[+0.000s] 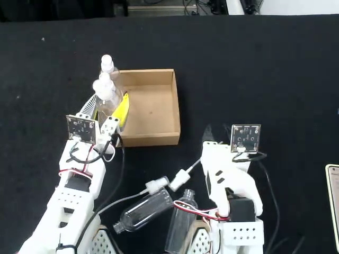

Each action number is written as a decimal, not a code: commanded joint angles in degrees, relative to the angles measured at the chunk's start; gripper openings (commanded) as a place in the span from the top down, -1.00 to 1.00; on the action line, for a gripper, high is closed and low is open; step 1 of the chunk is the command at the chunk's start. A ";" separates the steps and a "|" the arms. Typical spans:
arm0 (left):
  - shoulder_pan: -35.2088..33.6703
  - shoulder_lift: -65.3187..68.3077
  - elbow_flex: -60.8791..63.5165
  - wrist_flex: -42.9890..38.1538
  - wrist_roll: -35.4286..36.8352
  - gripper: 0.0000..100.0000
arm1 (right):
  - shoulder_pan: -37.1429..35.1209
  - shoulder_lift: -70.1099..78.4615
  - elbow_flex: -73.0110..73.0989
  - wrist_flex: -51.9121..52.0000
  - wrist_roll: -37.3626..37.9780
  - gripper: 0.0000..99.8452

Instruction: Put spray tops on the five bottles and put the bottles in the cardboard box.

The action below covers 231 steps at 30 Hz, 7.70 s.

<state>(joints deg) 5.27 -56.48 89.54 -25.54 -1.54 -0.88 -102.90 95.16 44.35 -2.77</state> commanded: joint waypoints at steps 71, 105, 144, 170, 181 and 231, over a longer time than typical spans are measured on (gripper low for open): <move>-3.65 57.93 -6.29 -48.70 -0.09 0.30 | -0.53 -5.58 -1.19 -0.09 -0.18 0.77; -6.46 27.52 -1.89 -40.97 -0.62 0.27 | -0.53 -5.58 -1.10 -0.09 -0.18 0.77; -47.25 -16.88 -1.54 35.69 -0.53 0.65 | -0.53 -5.58 -1.36 0.18 -0.18 0.77; -40.92 -36.48 -6.11 82.02 4.04 0.51 | -25.05 19.65 -38.73 33.58 29.45 0.77; -50.59 -36.31 -5.05 79.47 4.40 0.51 | -51.43 51.74 -53.93 48.70 36.66 0.33; -58.33 -36.31 -4.00 76.66 10.46 0.51 | -51.69 78.11 -45.41 23.82 35.69 0.46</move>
<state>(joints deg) -52.13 -92.44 86.29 52.53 8.92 -58.02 -21.85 52.97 66.77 33.54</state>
